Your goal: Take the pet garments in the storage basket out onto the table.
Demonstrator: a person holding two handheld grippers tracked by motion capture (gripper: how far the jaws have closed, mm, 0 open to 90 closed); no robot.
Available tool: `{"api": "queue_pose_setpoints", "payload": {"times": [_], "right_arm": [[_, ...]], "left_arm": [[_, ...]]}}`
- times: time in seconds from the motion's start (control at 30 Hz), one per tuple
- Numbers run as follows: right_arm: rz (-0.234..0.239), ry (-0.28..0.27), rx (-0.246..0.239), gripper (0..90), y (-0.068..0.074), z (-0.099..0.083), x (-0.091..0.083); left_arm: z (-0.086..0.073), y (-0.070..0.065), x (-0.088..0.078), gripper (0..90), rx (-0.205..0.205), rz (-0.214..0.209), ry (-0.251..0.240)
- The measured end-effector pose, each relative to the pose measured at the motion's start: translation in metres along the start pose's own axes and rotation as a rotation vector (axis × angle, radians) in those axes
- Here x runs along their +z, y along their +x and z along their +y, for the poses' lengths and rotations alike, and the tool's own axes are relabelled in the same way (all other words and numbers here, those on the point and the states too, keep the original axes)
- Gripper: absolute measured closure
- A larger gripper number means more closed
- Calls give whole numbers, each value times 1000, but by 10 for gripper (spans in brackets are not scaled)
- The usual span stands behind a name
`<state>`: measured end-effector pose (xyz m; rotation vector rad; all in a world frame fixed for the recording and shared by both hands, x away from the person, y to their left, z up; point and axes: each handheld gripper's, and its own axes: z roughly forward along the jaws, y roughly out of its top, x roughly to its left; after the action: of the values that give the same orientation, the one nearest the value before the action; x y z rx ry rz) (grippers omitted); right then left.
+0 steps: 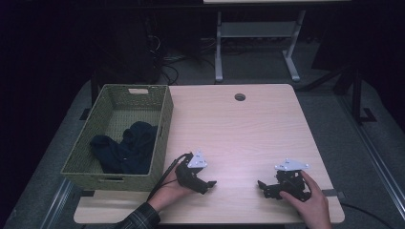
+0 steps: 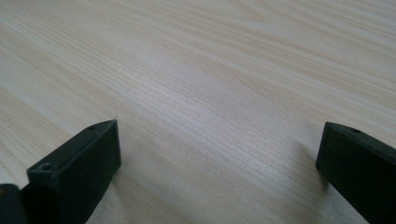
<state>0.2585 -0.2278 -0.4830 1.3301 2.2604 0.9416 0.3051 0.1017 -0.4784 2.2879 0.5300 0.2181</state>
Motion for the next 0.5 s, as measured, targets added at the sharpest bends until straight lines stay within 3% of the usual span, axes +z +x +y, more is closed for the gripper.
{"api": "queue_pose_setpoints", "payload": {"times": [0.5], "right_arm": [[0, 0, 0, 0, 0, 0, 0]], "left_arm": [[4, 6, -5, 134, -16, 33, 49]]}}
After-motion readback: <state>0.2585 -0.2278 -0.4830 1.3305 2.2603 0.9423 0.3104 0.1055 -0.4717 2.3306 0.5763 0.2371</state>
